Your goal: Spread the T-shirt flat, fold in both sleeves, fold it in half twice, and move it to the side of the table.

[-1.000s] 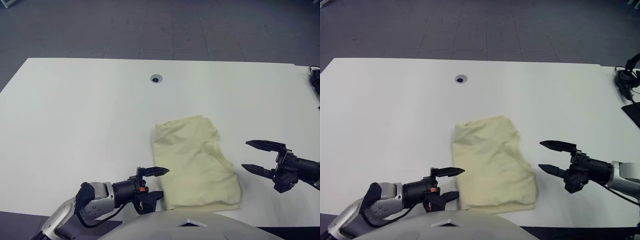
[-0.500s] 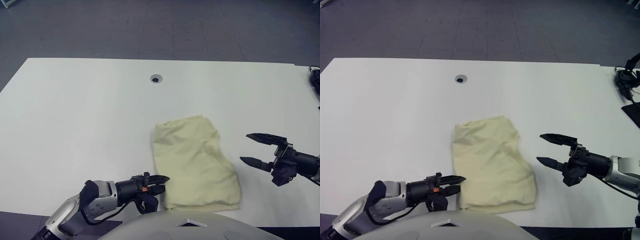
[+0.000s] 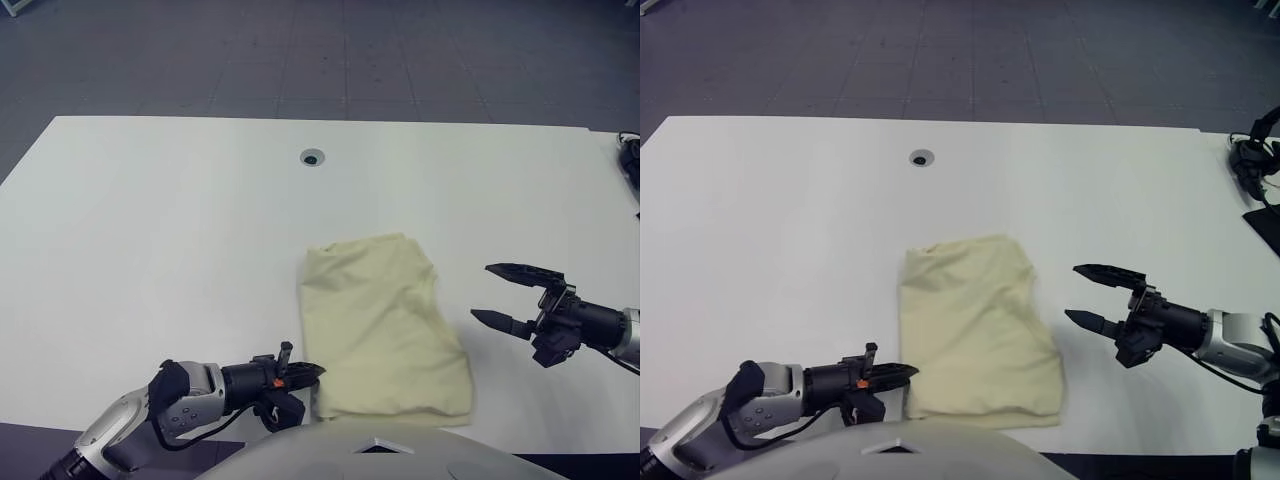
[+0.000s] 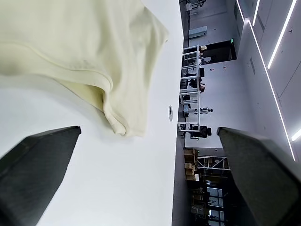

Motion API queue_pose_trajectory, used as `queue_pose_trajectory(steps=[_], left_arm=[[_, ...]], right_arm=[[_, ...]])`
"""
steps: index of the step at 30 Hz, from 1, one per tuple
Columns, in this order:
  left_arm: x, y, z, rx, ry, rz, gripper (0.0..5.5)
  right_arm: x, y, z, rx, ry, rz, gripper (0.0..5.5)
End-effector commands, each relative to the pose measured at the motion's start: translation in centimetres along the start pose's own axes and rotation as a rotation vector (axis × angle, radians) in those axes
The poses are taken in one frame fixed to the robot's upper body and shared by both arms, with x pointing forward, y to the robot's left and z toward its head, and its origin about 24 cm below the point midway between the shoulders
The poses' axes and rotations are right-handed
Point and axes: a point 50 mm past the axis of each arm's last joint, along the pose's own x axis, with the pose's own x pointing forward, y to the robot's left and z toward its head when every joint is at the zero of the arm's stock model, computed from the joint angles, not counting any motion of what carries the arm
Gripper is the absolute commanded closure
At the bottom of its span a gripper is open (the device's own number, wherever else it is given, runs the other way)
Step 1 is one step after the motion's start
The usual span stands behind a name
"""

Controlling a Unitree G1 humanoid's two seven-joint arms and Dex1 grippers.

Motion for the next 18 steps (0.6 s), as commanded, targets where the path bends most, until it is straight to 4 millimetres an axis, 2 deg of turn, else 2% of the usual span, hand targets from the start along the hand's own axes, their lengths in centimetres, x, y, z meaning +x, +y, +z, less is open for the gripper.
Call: queue_pose_trajectory(steps=[1,7,18], left_arm=[[-0.5,-1.8,1.4,0.050,-0.091,-0.126,5.48],[-1.3,-1.0,-0.1,0.084,-0.028,-0.089,5.48],[-0.1,0.7,-1.9,0.129,-0.009,0.001,5.48]], right_arm=[[0.6,0.1,0.2,-0.014,-0.024,-0.002,0.10],[1.2,0.4,0.6,-0.015,-0.055,-0.016,0.10],[2.4,0.6,1.1,-0.014,-0.102,-0.048,0.10]])
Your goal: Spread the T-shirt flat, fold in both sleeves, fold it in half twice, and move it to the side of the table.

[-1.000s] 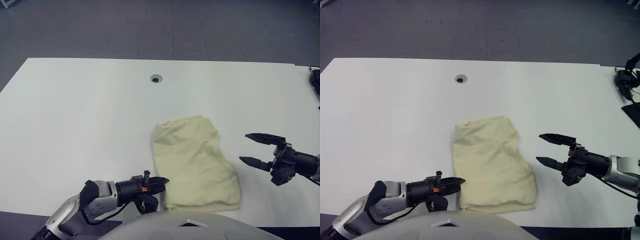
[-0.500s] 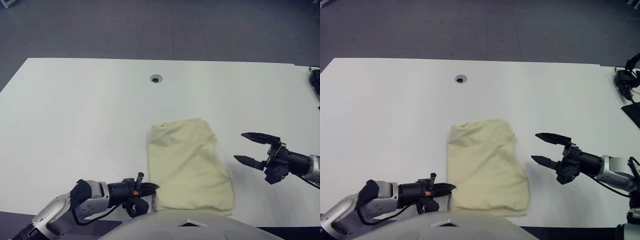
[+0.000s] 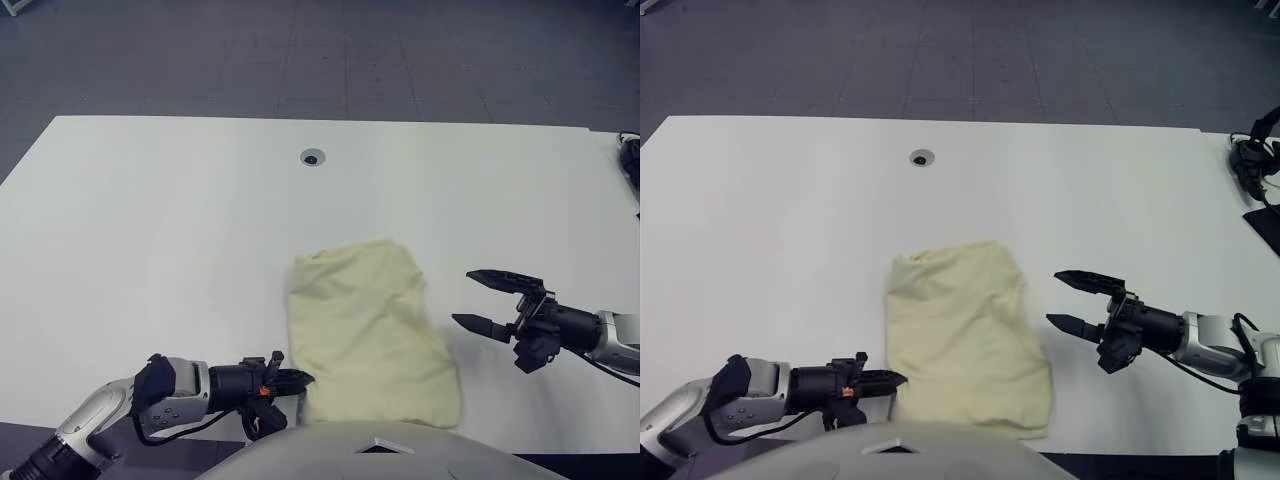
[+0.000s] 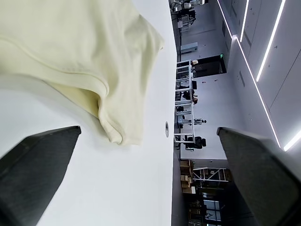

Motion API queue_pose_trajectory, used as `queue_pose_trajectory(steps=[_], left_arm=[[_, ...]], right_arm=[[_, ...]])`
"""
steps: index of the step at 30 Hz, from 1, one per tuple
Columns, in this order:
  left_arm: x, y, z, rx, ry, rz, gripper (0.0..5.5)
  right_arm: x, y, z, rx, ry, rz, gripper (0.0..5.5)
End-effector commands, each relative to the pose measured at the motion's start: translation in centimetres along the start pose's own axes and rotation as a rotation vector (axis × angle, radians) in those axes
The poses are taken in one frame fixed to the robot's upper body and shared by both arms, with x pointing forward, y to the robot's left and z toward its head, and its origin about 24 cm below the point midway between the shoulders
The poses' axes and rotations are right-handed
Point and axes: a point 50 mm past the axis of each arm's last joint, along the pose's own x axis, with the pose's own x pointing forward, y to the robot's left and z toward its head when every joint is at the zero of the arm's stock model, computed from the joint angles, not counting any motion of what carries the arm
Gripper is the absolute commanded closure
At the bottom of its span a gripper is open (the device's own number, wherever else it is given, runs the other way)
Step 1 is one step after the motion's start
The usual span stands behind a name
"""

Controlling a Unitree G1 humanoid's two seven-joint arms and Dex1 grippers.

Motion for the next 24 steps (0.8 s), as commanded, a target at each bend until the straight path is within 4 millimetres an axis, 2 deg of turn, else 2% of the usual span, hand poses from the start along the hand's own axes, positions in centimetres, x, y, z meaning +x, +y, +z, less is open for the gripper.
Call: queue_pose_trajectory(steps=[1,5,8,13,17,24], left_arm=[[0.6,0.0,-1.1,0.008,0.033,-0.002,5.48],[1.0,0.1,-1.6,0.018,0.039,0.006,5.48],[0.6,-0.1,-2.1,0.024,0.061,-0.018,5.48],[-0.1,0.5,-3.8,0.050,0.123,-0.007,5.48],[-0.3,0.7,-4.2,0.066,0.136,0.000,5.48],[-0.6,0.4,-3.5,0.052,0.117,0.003,5.48]], right_arm=[[0.6,0.1,0.2,-0.004,-0.026,-0.004,0.10],[1.1,0.0,0.2,-0.006,-0.039,-0.018,0.10],[1.2,0.0,0.2,-0.007,-0.040,-0.023,0.10],[1.8,0.0,0.1,-0.004,-0.045,-0.038,0.10],[2.3,-0.2,-0.1,-0.001,-0.048,-0.063,0.10],[5.7,-2.0,-0.6,0.020,-0.097,-0.169,0.10]])
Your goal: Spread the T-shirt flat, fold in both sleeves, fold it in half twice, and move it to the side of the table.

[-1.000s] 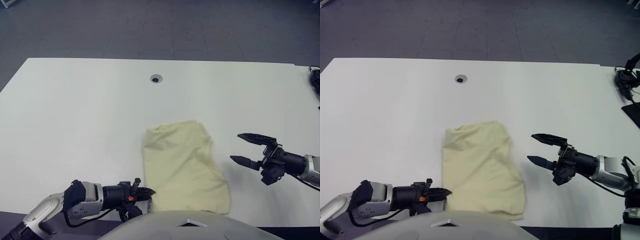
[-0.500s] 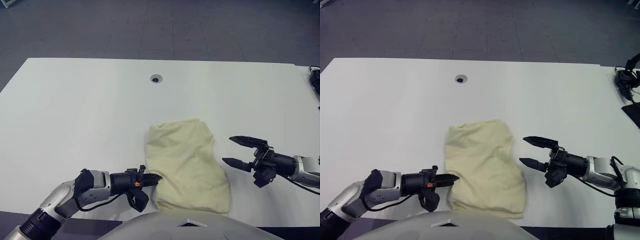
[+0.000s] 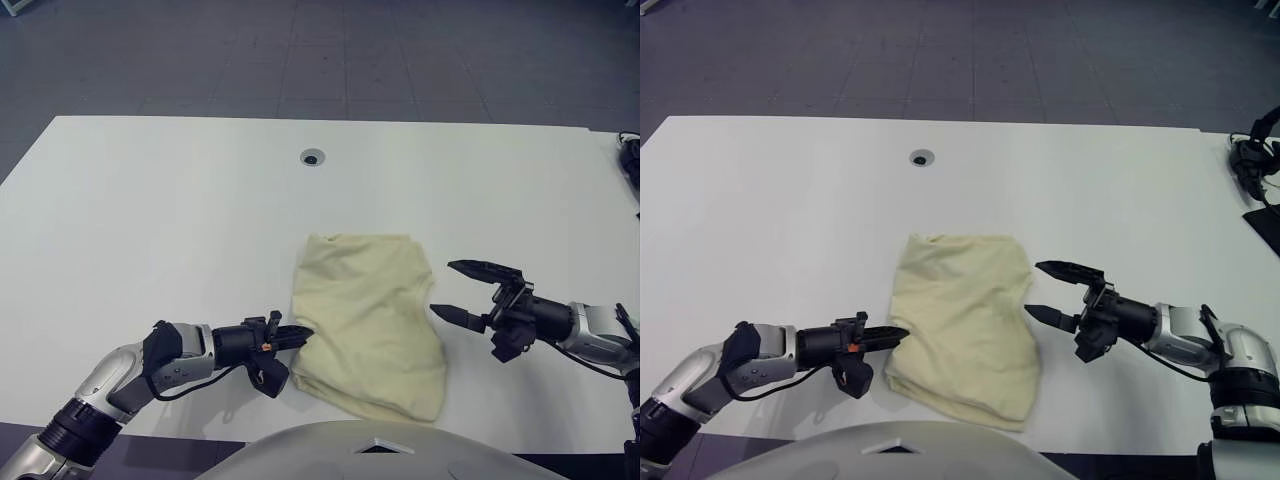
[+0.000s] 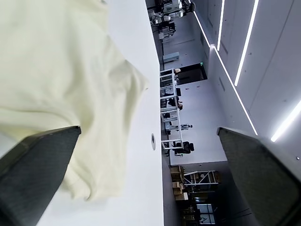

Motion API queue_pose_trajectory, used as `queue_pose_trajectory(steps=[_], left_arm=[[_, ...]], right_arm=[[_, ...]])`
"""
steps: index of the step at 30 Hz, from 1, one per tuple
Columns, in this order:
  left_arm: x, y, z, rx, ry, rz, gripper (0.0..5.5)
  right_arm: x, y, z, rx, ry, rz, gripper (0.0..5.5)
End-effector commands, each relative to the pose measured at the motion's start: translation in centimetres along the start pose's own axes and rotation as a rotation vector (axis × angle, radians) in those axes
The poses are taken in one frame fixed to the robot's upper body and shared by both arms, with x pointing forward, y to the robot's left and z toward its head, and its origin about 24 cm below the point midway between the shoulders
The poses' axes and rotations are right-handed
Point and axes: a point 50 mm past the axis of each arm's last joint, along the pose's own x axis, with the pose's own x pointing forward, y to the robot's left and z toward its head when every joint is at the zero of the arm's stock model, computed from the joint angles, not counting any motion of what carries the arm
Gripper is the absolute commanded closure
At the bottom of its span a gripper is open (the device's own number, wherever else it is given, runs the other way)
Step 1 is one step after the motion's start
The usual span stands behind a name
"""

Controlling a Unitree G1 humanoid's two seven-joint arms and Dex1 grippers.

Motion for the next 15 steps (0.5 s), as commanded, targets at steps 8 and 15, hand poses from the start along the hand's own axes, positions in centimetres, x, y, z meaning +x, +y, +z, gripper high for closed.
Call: queue_pose_trajectory(steps=[8,15], left_arm=[[-1.0,-2.1,1.7,-0.030,-0.002,-0.102,5.48],[-1.6,-1.9,1.6,-0.045,0.034,-0.098,5.08]], right_arm=[[6.4,-1.4,-3.2,0.033,0.028,0.122,0.10],[8.1,-0.7,-4.7,-0.004,0.090,0.303,0.10]])
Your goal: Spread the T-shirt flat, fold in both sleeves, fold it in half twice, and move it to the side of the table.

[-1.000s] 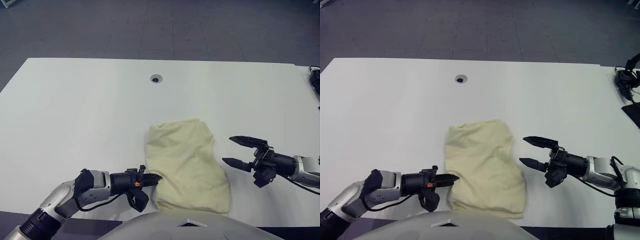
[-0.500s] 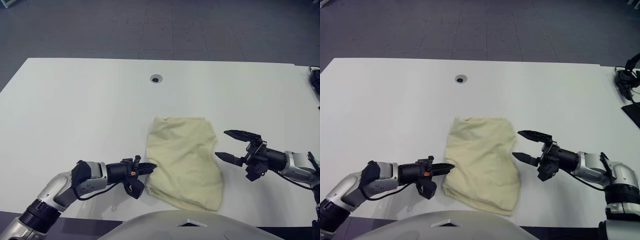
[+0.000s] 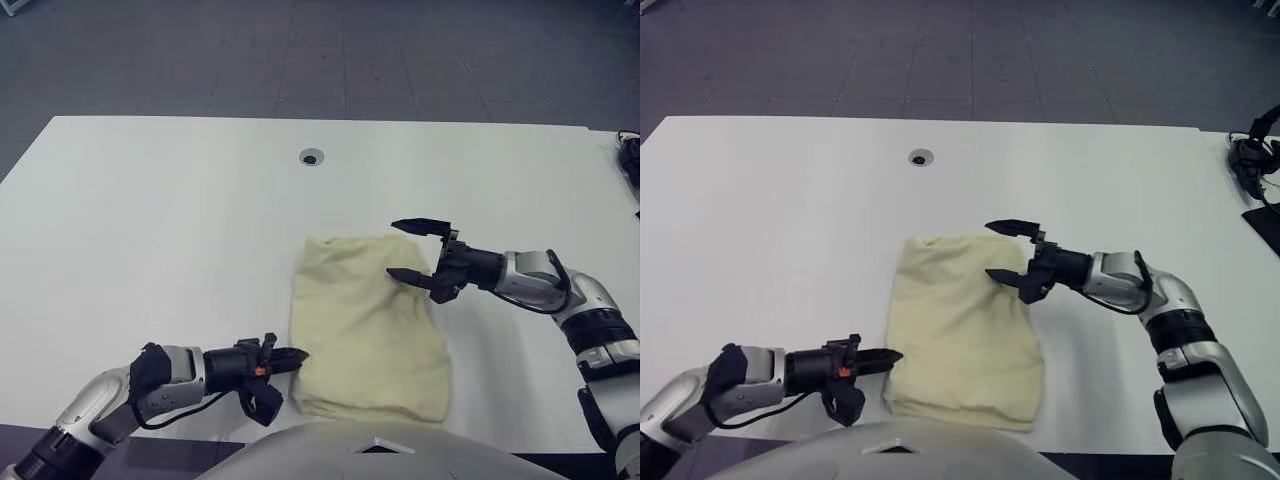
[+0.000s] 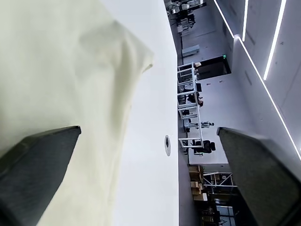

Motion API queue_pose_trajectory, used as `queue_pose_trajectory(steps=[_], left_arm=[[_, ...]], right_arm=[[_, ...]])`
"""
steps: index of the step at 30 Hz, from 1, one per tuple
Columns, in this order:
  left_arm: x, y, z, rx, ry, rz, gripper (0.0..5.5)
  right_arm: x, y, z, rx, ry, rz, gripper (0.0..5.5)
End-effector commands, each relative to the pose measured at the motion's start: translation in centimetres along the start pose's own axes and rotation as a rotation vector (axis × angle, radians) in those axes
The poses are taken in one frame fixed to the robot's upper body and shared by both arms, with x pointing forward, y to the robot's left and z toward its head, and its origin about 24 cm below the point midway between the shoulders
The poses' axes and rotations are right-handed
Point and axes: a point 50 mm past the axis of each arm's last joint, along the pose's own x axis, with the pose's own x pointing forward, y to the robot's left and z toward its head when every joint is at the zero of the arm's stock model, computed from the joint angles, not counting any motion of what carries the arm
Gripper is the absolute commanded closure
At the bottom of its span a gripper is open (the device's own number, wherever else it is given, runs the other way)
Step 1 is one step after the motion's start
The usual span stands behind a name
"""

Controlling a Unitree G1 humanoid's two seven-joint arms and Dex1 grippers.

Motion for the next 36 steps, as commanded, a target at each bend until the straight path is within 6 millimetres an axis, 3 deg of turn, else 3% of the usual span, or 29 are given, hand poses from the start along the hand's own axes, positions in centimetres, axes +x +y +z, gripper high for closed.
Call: queue_pose_trajectory(steps=[1,10,19,23,28,32,36], left_arm=[[-0.2,-0.4,-0.7,-0.017,0.063,-0.031,4.94],[-0.4,1.1,-0.9,-0.055,0.100,0.115,3.51],[-1.3,-0.4,0.5,-0.097,0.070,0.028,2.05],[-2.1,-1.8,1.7,-0.082,0.055,-0.044,1.43],[-1.3,-1.1,3.5,0.035,-0.038,-0.011,0.74],[-0.8,-1.2,3.9,0.089,-0.069,-0.024,0.11],[-0.1,-1.3,3.4,0.085,-0.061,-0.016,0.11]], right_arm=[[0.9,0.1,-0.7,-0.044,0.031,0.112,0.10],[0.1,-2.5,-0.2,-0.002,-0.014,-0.179,0.10],[-2.3,-3.6,0.8,0.013,-0.024,-0.303,0.10],[-5.6,-2.1,2.3,0.045,0.010,-0.285,0.10],[-8.8,-0.3,5.3,0.090,-0.028,-0.188,0.10],[-9.9,1.7,7.2,0.160,-0.061,-0.007,0.10],[-10.0,2.2,7.7,0.182,-0.056,0.056,0.10]])
